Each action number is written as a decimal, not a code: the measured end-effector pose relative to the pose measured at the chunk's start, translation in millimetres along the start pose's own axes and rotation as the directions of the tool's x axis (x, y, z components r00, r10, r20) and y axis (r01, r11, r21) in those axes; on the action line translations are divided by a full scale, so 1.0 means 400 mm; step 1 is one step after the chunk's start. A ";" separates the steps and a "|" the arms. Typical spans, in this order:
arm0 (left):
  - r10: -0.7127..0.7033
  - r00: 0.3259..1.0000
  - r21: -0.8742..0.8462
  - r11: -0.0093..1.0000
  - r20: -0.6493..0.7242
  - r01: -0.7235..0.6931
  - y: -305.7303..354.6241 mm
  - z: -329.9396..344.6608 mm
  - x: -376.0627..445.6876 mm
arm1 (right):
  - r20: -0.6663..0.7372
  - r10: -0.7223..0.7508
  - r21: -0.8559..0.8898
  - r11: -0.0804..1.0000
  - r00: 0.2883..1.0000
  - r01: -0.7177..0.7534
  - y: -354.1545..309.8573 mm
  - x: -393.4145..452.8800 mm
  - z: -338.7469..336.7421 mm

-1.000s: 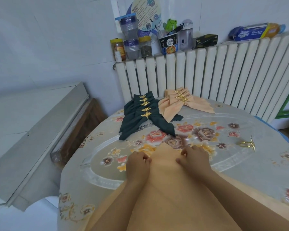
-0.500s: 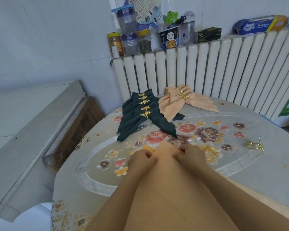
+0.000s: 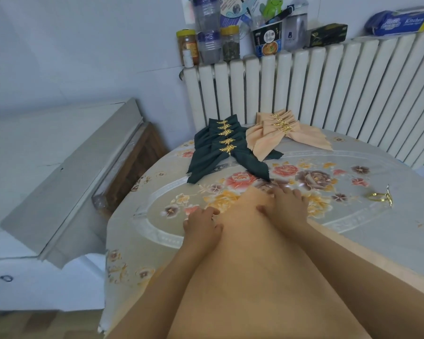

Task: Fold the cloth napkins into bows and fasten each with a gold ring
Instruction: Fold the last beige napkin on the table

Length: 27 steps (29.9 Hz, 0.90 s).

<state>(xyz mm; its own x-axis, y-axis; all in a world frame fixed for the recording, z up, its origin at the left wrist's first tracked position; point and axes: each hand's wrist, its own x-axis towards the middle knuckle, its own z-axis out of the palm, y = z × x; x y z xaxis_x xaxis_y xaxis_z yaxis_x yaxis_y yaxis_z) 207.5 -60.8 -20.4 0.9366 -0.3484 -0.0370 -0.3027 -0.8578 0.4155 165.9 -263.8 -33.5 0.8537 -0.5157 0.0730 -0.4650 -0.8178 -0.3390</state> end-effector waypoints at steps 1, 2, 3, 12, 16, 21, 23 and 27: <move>-0.010 1.000 0.047 0.999 0.005 0.010 -0.005 -0.012 -0.027 | -0.003 -0.020 -0.016 1.000 1.000 0.020 -0.007 -0.022 -0.010; -0.019 1.000 0.076 0.997 0.001 0.019 -0.013 -0.025 -0.061 | 0.000 -0.045 0.003 0.999 0.999 0.045 -0.020 -0.052 -0.016; -0.034 0.999 0.099 0.995 -0.004 0.034 -0.027 -0.038 -0.101 | 0.006 -0.080 0.038 0.996 0.997 0.080 -0.038 -0.091 -0.021; -0.141 0.975 0.150 0.974 -0.172 0.167 -0.156 -0.102 -0.447 | 0.120 -0.375 0.201 0.916 0.919 0.347 -0.181 -0.417 0.010; -0.213 0.947 0.088 0.967 -0.240 0.240 -0.200 -0.100 -0.560 | 0.170 -0.447 0.094 0.894 0.878 0.438 -0.200 -0.492 0.036; -0.397 0.874 -0.267 0.907 -0.279 0.327 -0.230 -0.081 -0.616 | 0.109 -0.474 0.031 0.880 0.874 0.474 -0.196 -0.536 0.026; -0.434 0.853 -0.385 0.869 -0.291 0.311 -0.236 -0.074 -0.622 | 0.120 -0.471 0.027 0.882 0.874 0.471 -0.199 -0.540 0.021; -0.517 0.812 -0.563 0.770 -0.272 0.302 -0.246 -0.062 -0.619 | 0.131 -0.477 0.009 0.877 0.869 0.480 -0.199 -0.545 0.020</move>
<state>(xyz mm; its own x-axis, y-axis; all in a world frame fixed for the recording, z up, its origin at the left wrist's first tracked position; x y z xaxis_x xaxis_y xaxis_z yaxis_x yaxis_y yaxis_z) 9.9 119.2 -29.5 0.9647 0.2635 0.0022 0.1491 -0.5525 0.8201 18.6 -84.2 -30.1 0.9944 -0.0245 0.1027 0.0042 -0.9627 -0.2705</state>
